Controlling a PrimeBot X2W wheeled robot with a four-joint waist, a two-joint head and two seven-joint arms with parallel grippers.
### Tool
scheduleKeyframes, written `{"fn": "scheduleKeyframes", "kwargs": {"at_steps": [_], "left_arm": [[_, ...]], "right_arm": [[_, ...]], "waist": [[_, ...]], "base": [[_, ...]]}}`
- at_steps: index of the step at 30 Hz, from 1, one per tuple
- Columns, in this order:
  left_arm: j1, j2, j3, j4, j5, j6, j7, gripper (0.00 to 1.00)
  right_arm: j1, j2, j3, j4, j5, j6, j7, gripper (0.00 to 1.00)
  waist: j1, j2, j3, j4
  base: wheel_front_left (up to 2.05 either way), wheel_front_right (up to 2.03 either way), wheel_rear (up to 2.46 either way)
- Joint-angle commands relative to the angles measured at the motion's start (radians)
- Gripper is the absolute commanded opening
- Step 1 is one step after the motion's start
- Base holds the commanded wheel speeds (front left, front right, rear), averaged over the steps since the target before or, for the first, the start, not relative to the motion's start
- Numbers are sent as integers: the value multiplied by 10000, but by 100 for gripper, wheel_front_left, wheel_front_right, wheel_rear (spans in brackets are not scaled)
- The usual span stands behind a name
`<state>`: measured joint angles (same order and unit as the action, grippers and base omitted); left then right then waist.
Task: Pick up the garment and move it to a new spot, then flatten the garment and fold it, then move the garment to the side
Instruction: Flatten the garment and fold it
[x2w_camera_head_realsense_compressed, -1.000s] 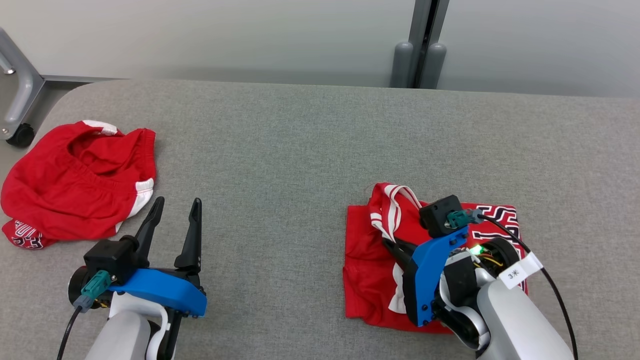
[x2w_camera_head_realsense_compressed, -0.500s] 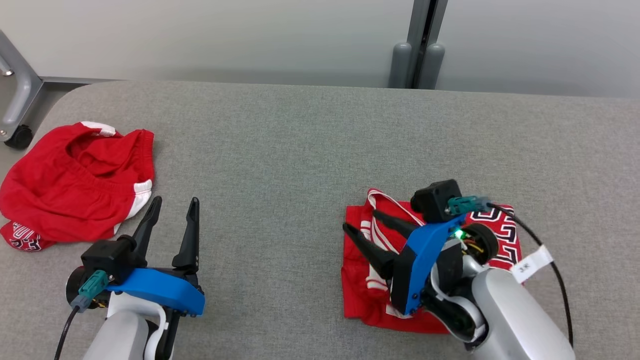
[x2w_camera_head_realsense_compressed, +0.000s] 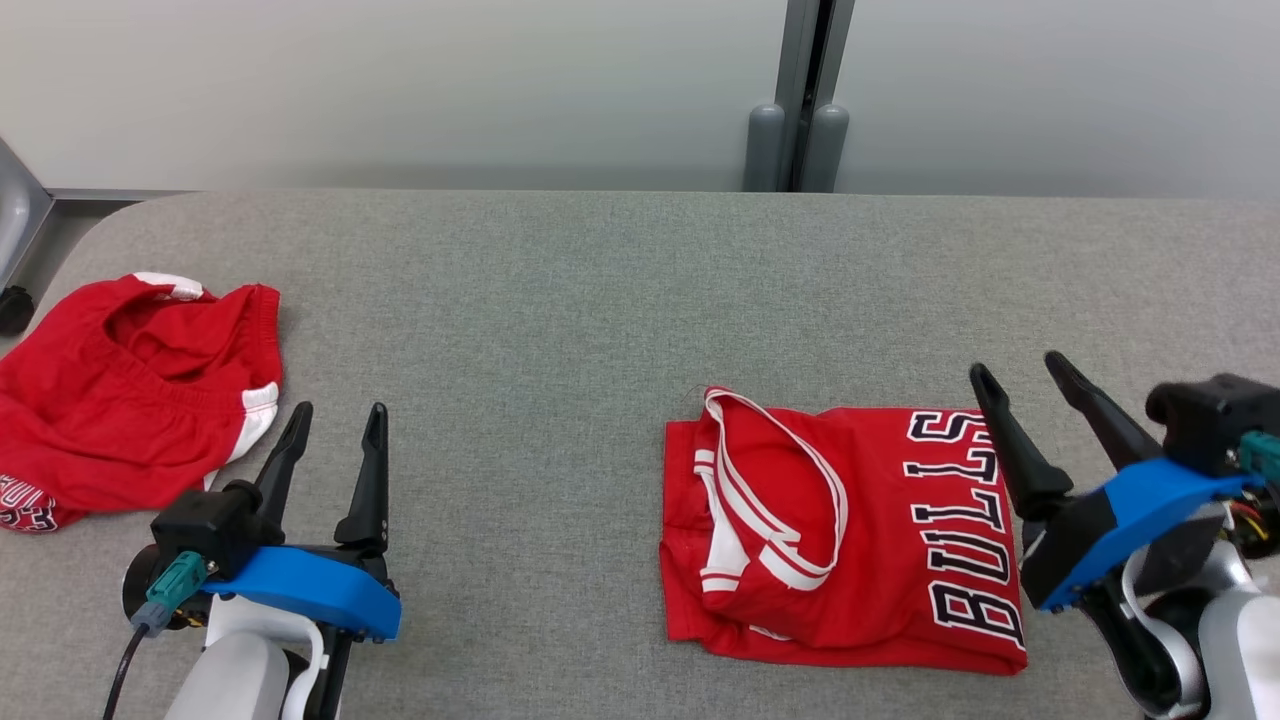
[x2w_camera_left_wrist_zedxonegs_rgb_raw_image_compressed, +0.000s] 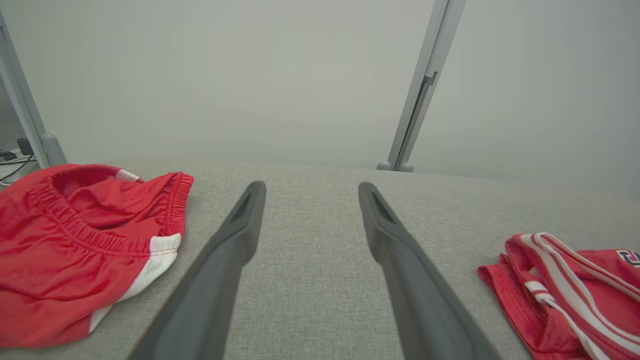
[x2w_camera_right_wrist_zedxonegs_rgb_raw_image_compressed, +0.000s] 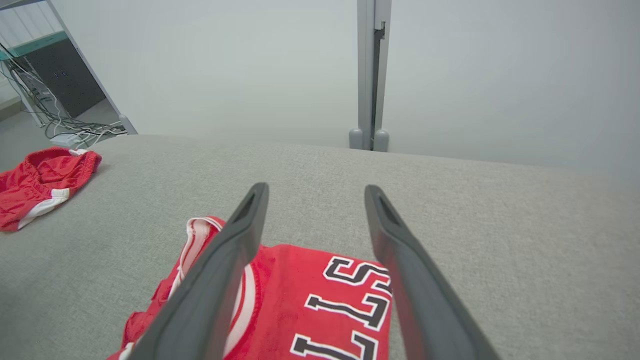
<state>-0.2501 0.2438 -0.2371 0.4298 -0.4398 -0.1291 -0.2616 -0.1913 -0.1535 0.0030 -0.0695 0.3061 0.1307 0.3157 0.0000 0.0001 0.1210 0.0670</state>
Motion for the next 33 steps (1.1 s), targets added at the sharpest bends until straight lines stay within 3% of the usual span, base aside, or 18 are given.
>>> {"fn": "scheduleKeyframes", "kwargs": {"at_steps": [1, 5, 10, 11, 13, 21, 29, 33], "left_arm": [[64, 13, 15, -19, 20, -16, -46, 100], [81, 36, -40, -16, -10, -16, -46, 100], [64, 92, -75, 2, -18, -17, -46, 100], [51, 103, -94, 13, -25, -17, -46, 100], [26, 131, -124, 36, -39, -17, -46, 100], [121, 212, -41, 83, -48, -17, -46, 100], [-65, 160, -106, 112, -62, -17, -46, 100], [-122, 111, -148, 92, -72, -17, -46, 100]], "right_arm": [[203, 26, -12, 39, -106, 1, -60, 100], [942, 261, -695, 635, -986, 1, -481, 100], [1145, 539, -660, 1440, -1525, 1, -1034, 100], [1107, 596, -601, 1620, -1650, 1, -1171, 63], [1017, 717, -494, 1971, -1765, 1, -1408, 0], [495, 920, 1135, 3340, -1881, 1, -1677, 0], [-439, 1029, 3656, 4868, -1695, 1, -1099, 0], [-806, 1026, 5049, 5224, -1016, 1, -1254, 0]], "waist": [[0, -1, -14, -3], [0, -1, -89, -11], [0, -1, -97, -3], [0, -1, -101, 4], [0, -1, -121, 27], [0, -1, -203, 31], [0, -1, -177, 138], [0, -1, -144, 268]], "base": [[0, 0, 0], [0, 0, 0], [0, 0, 0], [0, 0, 0], [0, 0, 0], [0, 0, 0], [0, 0, 0], [0, 0, 0]]}}
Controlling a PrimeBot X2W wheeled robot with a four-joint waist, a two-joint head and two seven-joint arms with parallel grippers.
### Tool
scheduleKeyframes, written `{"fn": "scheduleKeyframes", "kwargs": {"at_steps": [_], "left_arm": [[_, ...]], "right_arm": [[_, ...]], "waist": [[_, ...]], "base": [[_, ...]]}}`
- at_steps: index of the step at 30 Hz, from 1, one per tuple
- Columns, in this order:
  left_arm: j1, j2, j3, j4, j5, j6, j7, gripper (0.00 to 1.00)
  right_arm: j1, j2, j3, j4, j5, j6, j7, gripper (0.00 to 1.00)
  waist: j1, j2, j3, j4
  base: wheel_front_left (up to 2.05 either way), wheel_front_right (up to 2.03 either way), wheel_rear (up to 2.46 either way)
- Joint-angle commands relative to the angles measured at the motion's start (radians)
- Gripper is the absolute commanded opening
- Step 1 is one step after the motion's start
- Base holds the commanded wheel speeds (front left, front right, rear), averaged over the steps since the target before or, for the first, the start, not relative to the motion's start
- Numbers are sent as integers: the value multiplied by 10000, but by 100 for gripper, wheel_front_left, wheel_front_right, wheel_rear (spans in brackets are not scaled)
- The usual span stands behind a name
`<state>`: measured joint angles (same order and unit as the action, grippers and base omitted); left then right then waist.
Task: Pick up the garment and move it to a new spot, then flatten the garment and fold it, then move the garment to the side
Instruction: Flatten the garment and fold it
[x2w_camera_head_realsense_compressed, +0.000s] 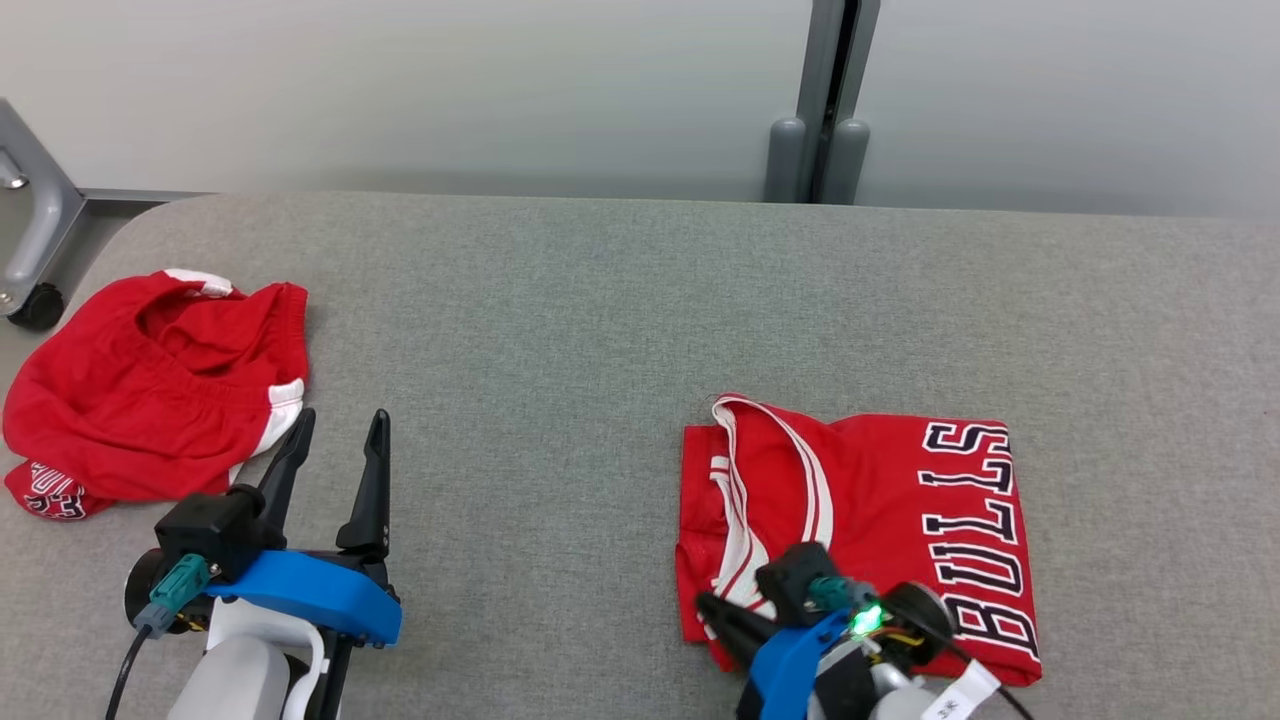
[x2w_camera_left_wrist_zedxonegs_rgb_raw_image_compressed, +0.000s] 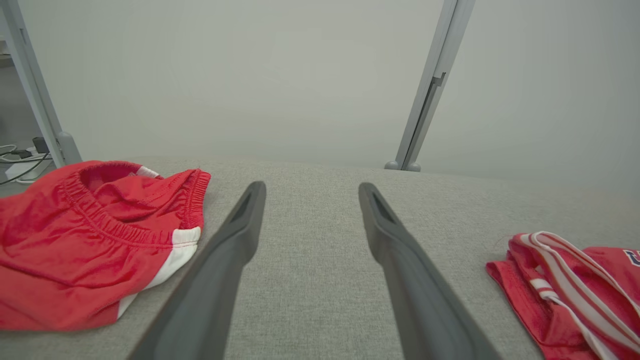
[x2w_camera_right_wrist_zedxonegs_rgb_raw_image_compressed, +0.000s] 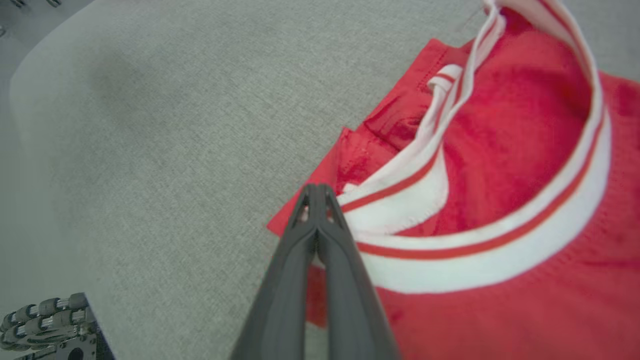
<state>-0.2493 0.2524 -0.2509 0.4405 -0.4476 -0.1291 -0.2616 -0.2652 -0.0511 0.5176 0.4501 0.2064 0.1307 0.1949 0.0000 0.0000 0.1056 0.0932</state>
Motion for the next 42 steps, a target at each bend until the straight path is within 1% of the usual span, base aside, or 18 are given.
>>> {"fn": "scheduleKeyframes", "kwargs": {"at_steps": [1, 7, 8, 10, 12, 14, 18, 22, 24, 26, 28, 30, 37, 42], "left_arm": [[-126, 14, -14, -14, -2, -17, -46, 100], [13, 28, 72, -43, -5, -17, -46, 100], [36, 41, 102, -51, -6, -17, -46, 100], [77, 63, 164, -76, -2, -16, -46, 100], [96, 68, 219, -88, 16, -16, -46, 100], [99, 43, 236, -99, 47, -8, -46, 100], [126, 27, 255, -129, 93, 6, -46, 100], [78, 36, 241, -160, 96, 4, -46, 100], [-12, 28, 207, -165, 109, 3, -46, 100], [-127, 5, 149, -157, 123, 1, -46, 100], [-241, -26, 74, -139, 122, -2, -46, 100], [-297, -36, 27, -146, 122, -4, -46, 100], [-427, -54, -40, -119, 131, -9, -46, 100], [-564, -156, -257, -11, 153, -12, -46, 100]], "right_arm": [[-119, 0, 206, 60, 198, 1, -64, 0], [-390, -1, 1924, -169, 2236, 1, -116, 0], [-469, -2, 2047, -289, 2542, 1, -219, 0], [-655, -10, 2058, -443, 2757, 1, -517, 0], [-748, -10, 1757, -566, 2792, 1, -892, 0], [-845, -63, 1149, -695, 2527, 1, -1332, 0], [-639, -154, -640, -739, 1447, 1, -2022, 0], [-325, -63, -2238, -432, 239, 1, -2244, 0], [-285, -18, -2652, -118, -219, 1, -2316, 0], [-303, 7, -2835, 283, -601, 1, -2369, 0], [-429, 12, -2705, 661, -705, 1, -2469, 0], [-605, 15, -2387, 1026, -481, 1, -2498, 0], [-1378, -2, -840, 2216, 98, 1, -2412, 0], [-1770, 2, 130, 2885, 761, 1, -2223, 0]], "waist": [[0, 0, 12, 34], [0, 0, 22, 83], [0, 0, 28, 69], [0, 0, 35, 26], [0, 0, 34, -14], [0, 0, 20, -48], [0, 0, 11, -110], [0, 0, 81, -124], [0, 0, 148, -103], [0, 0, 216, -42], [0, 0, 287, 35], [0, 0, 363, 106], [0, 0, 604, 332], [0, 0, 668, 617]], "base": [[0, 0, 0], [0, 0, 0], [0, 0, 0], [0, 0, 0], [0, 0, 0], [0, 0, 0], [0, 0, 0], [0, 0, 0], [0, 0, 0], [0, 0, 0], [0, 0, 0], [0, 0, 0], [0, 0, 0], [0, 0, 0]]}}
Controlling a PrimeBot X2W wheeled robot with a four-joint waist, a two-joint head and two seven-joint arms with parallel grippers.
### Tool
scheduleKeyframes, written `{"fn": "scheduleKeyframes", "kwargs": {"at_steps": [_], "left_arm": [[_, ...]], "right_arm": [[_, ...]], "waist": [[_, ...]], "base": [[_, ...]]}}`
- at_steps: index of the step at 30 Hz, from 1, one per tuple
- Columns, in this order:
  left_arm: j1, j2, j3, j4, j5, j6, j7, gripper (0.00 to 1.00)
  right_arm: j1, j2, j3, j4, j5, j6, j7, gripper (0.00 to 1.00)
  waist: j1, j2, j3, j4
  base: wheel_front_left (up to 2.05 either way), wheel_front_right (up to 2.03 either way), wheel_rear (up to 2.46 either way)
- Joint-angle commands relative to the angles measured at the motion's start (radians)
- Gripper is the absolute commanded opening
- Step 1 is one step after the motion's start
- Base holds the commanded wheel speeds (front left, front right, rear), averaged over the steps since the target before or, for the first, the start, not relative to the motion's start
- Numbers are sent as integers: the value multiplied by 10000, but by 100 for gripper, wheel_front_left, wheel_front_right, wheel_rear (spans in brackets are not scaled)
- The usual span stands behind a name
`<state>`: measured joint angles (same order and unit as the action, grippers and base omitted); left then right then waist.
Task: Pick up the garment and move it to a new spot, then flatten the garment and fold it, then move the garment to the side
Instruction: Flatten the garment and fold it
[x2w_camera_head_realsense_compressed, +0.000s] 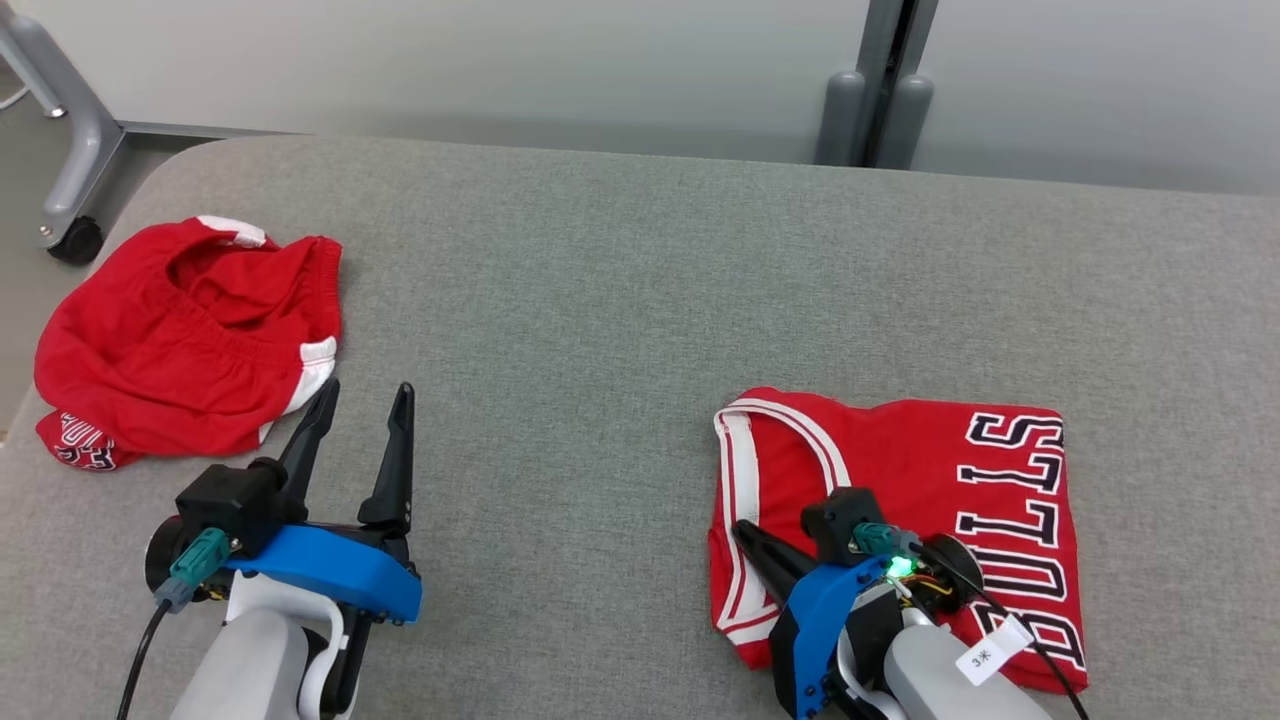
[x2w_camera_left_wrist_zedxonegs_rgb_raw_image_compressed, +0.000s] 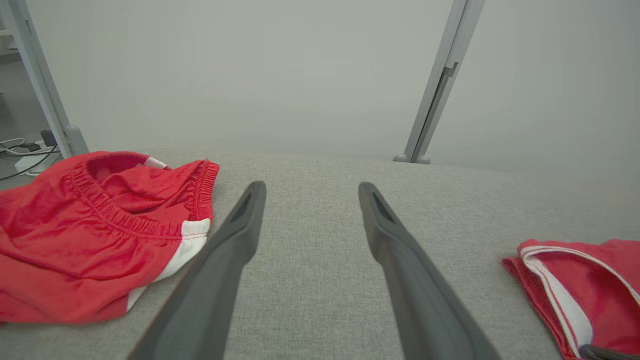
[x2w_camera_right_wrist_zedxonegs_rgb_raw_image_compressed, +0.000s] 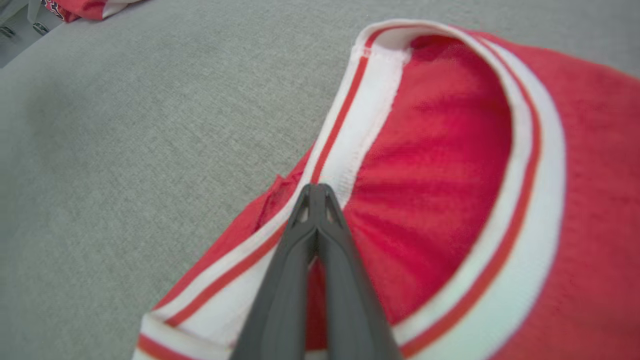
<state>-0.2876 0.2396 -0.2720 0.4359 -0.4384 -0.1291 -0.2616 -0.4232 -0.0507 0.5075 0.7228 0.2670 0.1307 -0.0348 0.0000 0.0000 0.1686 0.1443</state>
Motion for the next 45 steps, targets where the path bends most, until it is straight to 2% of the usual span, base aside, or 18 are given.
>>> {"fn": "scheduleKeyframes", "kwargs": {"at_steps": [1, 8, 15, 16, 17, 21, 25, 30, 35, 40, 45], "left_arm": [[-181, -28, -46, 35, 61, -12, -46, 100], [-257, 53, -185, 109, -64, -15, -46, 100], [82, 162, -18, 79, -62, -15, -46, 100], [123, 177, 45, 64, -62, -12, -46, 100], [171, 185, 87, 45, -49, -7, -46, 100], [377, 230, 271, -100, 4, 37, -46, 100], [654, 247, 438, -269, 21, 107, -46, 100], [964, 295, 651, -485, 5, 194, -46, 100], [1245, 275, 875, -676, 44, 252, -46, 100], [1367, 205, 931, -665, 95, 232, -46, 100], [1429, 149, 960, -632, 155, 206, -46, 100]], "right_arm": [[-190, -2, 232, 158, 155, 1, 74, 0], [-386, -7, 1389, 122, 1232, 1, -51, 0], [-575, -5, 1975, -1129, 2723, 1, -1003, 0], [-586, -9, 1925, -1373, 2820, 1, -1233, 27], [-573, -16, 1828, -1577, 2905, 1, -1428, 100], [-263, -14, 914, -2513, 2603, 1, -1968, 100], [510, -42, -846, -3521, 1599, 1, -2114, 100], [1868, -79, -3453, -5100, 262, 1, -1625, 100], [2979, -49, -5409, -6119, -798, 1, -914, 100], [3577, -31, -6218, -6387, -1277, 1, -615, 100], [3967, -104, -6112, -6403, -1518, 1, -435, 100]], "waist": [[0, 0, 39, 105], [0, 0, 16, 306], [0, 0, -229, 104], [0, 0, -287, 39], [0, 0, -339, -20], [0, 0, -586, -300], [0, 0, -821, -563], [0, 0, -977, -848], [0, 0, -1111, -1075], [0, 0, -1229, -1180], [0, 0, -1359, -1281]], "base": [[0, 0, 0], [0, 0, 0], [0, 0, 0], [0, 0, 0], [0, 0, 0], [0, 0, 0], [0, 0, 0], [0, 0, 0], [0, 0, 0], [0, 0, 0], [0, 0, 0]]}}
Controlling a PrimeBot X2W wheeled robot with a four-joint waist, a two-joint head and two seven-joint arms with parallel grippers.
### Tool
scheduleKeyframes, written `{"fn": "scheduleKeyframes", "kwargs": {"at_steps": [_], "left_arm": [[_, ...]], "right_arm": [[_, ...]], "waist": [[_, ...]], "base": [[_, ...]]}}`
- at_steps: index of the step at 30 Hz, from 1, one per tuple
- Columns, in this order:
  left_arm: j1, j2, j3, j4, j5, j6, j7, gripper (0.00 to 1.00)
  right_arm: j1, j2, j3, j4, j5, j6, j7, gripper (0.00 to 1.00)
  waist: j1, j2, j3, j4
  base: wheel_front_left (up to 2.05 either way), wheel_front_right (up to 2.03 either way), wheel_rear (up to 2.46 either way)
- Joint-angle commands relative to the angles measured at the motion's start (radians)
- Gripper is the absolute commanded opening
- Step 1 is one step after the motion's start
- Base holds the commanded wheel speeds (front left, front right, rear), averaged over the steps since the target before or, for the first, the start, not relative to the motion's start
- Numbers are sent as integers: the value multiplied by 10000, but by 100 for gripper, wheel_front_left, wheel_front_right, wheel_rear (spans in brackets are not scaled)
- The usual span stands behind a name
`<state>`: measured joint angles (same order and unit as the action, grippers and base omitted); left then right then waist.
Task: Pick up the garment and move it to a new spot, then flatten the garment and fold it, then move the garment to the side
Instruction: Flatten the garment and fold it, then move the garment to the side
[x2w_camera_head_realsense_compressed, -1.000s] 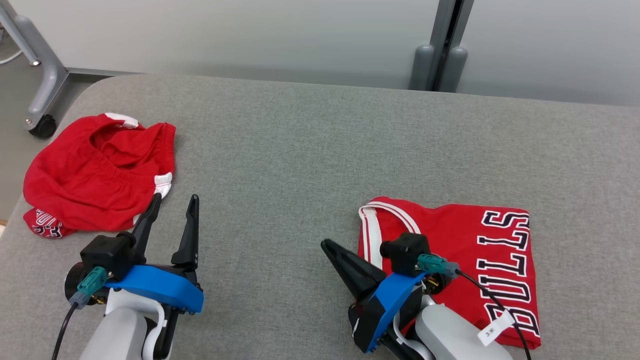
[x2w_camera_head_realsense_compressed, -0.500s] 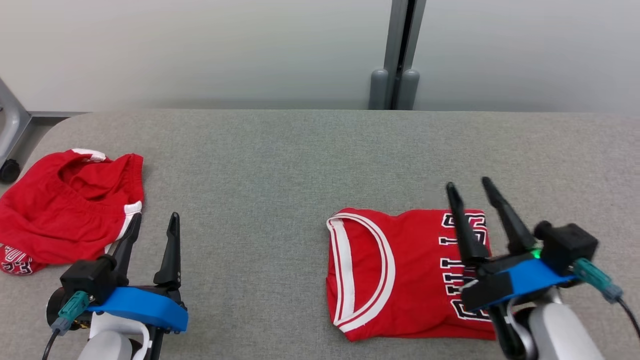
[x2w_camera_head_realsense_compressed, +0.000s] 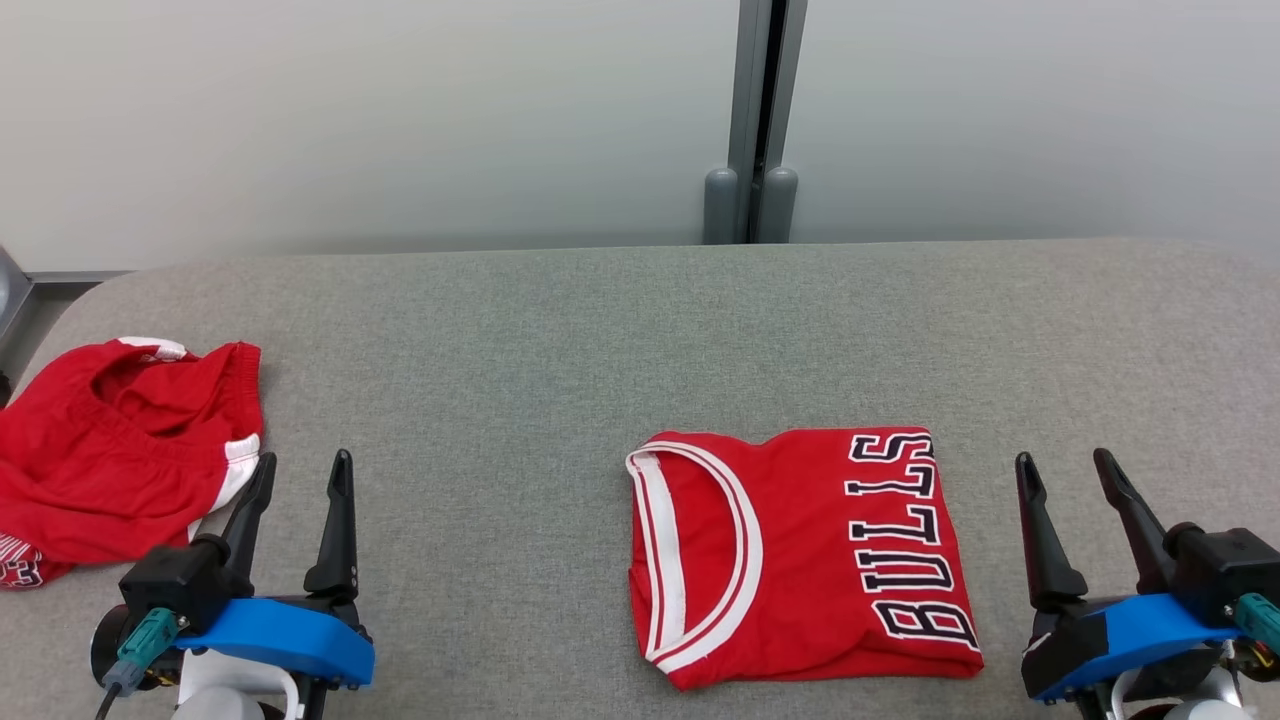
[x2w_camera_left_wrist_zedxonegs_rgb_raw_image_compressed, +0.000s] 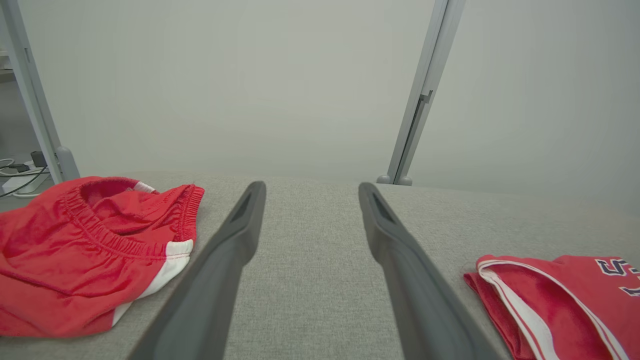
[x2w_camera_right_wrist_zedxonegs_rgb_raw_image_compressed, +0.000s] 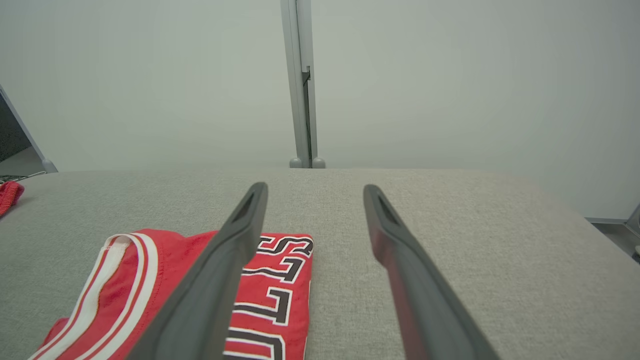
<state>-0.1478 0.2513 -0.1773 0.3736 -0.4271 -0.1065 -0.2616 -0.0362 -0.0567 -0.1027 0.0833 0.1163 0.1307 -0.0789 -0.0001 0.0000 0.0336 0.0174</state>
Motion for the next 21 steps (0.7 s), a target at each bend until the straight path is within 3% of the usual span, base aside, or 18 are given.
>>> {"fn": "scheduleKeyframes", "kwargs": {"at_steps": [1, 21], "left_arm": [[53, 23, 28, 6, 51, -26, -46, 100], [233, -33, 141, 159, 134, -98, -46, 100]], "right_arm": [[148, -95, 32, 8, -40, 1, 66, 100], [310, -40, 136, 245, 143, 1, 304, 100]], "waist": [[1, 0, -44, -35], [1, 0, -256, -126]], "base": [[0, 0, 0], [0, 0, 0]]}}
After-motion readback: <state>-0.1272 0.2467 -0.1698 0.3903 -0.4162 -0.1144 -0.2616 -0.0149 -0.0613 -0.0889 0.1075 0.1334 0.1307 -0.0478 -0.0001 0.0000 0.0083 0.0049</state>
